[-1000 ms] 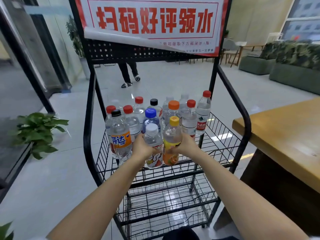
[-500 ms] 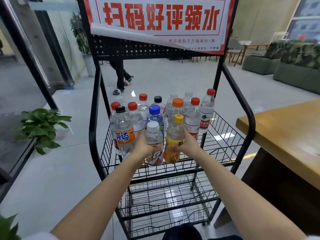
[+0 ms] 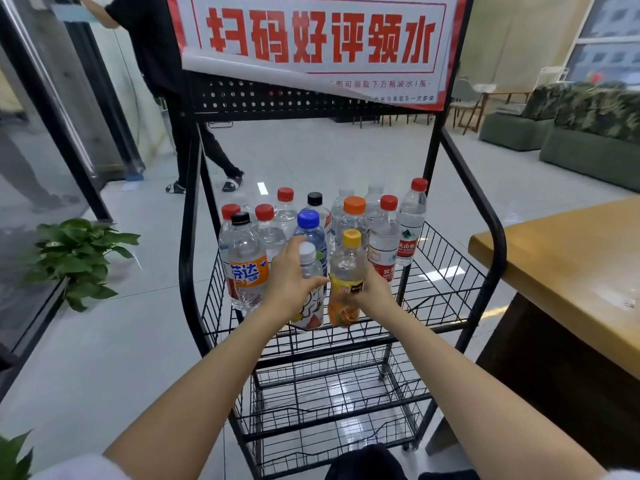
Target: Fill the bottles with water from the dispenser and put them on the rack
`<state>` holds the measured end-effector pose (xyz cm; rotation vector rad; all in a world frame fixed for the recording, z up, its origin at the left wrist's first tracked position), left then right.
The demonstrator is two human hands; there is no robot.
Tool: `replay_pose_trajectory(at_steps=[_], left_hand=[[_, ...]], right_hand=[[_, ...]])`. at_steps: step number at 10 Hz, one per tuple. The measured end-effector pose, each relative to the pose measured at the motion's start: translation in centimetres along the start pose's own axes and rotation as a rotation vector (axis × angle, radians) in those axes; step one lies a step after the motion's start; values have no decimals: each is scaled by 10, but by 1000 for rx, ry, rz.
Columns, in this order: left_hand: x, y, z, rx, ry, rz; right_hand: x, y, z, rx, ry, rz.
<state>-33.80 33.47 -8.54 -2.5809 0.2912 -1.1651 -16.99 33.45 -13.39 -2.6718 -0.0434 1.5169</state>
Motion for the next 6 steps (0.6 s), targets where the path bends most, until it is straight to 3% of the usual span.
replay_pose_trajectory(at_steps=[2,5,6], left_hand=[[-5,-3,-6,-46,8,9],[-6,8,-6,56,27,-29],[-1,21,-8,112,-61,66]], right_hand=[[2,-3,-1,-65,15,11],[12,3,4,-94,185,35],[11,5,0,-70,294,36]])
Point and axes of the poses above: each hand's wrist, its own y-axis away from the middle knuckle, its own z-axis out of the palm, x = y × z, the point moved 6 cm from there along -y, towards the middle knuckle
